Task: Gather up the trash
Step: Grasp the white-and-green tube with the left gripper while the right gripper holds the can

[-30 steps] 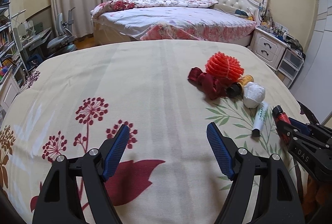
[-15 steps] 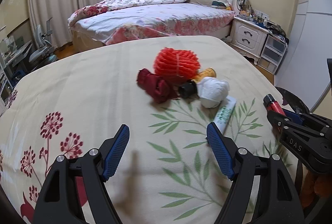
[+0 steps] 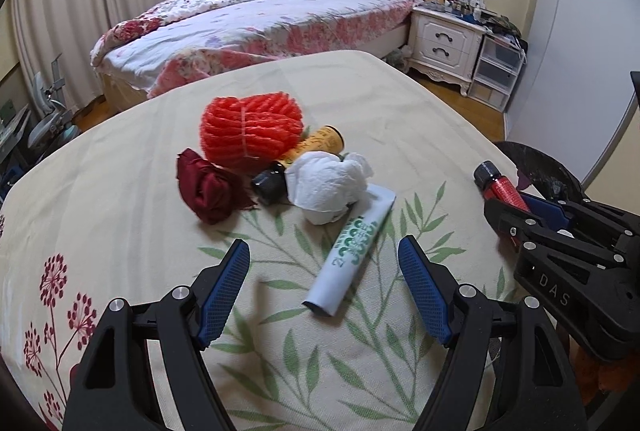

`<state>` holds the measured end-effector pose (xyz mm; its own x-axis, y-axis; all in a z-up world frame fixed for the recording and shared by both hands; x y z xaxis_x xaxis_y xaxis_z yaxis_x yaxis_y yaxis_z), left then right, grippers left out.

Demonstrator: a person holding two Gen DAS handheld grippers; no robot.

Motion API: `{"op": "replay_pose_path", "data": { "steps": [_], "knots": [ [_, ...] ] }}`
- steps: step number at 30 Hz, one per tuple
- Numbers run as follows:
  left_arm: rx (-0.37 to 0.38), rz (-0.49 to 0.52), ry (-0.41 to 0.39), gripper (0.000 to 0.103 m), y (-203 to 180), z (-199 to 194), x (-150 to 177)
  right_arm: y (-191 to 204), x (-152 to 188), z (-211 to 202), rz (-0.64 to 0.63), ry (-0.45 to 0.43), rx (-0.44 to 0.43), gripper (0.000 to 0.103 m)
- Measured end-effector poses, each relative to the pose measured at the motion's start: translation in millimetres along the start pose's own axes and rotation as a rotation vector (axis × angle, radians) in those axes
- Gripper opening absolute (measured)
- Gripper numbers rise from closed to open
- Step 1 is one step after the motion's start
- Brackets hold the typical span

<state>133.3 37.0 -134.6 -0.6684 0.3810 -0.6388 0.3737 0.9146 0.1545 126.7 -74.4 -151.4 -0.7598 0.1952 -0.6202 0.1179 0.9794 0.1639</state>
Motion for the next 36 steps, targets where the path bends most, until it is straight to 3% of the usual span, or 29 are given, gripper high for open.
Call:
{"op": "replay_pose_path", "data": {
  "steps": [4, 13, 23, 36],
  "knots": [
    [0.03, 0.017, 0.04, 0.051, -5.1, 8.1, 3.4, -0.7, -0.8, 0.1, 0.0, 0.001, -0.003, 0.023],
    [0.032, 0.06, 0.027, 0.02, -15.3, 2.5, 7.4, -0.6, -1.3, -0.1, -0.006, 0.001, 0.001, 0.023],
    [0.049, 0.035, 0.021, 0.018, -20.2, -13.1, 22.1, -0.3, 9.5, -6.2, -0.022, -0.005, 0.01, 0.023],
    [0.03, -0.024, -0.043, 0.017, -13.4, -37.7, 31.4, -3.9, 29.7, -21.4, -0.024, -0.015, 0.009, 0.023]
  ]
}}
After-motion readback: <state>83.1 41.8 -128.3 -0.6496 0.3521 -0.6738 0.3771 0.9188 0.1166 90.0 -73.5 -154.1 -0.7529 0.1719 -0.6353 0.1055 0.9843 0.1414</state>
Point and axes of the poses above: each gripper's, at about its wrist camera, not at the fingertips, and z roughly the way its jaws point, y to its left, x to its underside, the point moved 10 cm from there along z, roughly the way its jaws point, and after that the axes turned 14 degrees about z, right-handed, at the moved point
